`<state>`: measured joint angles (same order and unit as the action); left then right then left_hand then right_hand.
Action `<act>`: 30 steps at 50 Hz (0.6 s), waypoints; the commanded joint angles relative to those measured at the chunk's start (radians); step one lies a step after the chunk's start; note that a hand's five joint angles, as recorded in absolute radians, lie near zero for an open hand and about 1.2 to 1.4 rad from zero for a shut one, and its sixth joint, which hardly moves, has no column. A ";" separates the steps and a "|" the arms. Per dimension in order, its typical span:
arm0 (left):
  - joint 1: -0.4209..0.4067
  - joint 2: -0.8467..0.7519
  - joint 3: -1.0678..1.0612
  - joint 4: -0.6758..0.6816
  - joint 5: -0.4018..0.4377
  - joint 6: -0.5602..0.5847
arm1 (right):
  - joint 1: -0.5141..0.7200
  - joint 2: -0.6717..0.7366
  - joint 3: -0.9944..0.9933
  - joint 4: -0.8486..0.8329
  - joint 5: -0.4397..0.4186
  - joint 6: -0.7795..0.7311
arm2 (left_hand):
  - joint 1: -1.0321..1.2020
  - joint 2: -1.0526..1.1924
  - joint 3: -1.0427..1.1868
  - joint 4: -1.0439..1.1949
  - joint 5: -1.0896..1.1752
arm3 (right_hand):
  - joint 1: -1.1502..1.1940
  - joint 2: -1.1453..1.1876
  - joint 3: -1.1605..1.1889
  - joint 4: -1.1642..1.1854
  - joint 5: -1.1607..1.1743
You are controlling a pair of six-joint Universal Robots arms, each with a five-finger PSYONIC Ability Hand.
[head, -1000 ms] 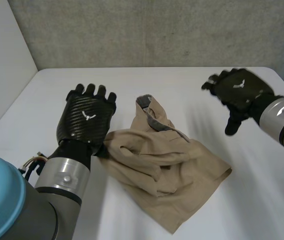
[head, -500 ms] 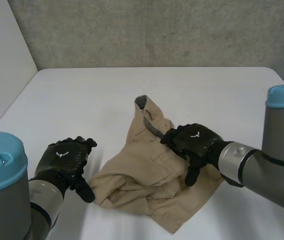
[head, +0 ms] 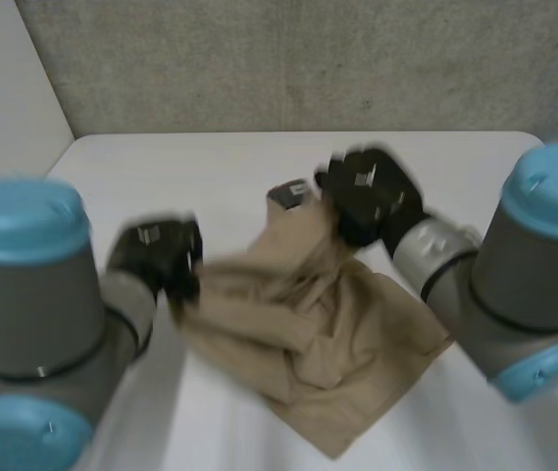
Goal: Fold the shorts.
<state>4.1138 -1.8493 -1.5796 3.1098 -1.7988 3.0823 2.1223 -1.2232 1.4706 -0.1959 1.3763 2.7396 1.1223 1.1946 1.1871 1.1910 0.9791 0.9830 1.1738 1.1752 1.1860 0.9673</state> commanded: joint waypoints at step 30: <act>-0.023 0.012 -0.186 0.289 0.113 0.288 | -0.032 -0.061 0.171 -0.037 0.067 0.086 | -0.721 -0.793 -0.786 -0.790 -0.752 | 0.413 0.222 0.221 0.210 0.254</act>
<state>4.0922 -1.7567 -1.6735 3.3962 -1.6814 3.3701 2.0886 -1.3619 1.5388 -0.2124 1.4525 2.8551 0.4394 0.4503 0.4556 0.4422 0.2622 0.9833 1.1739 1.1764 1.1886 0.9807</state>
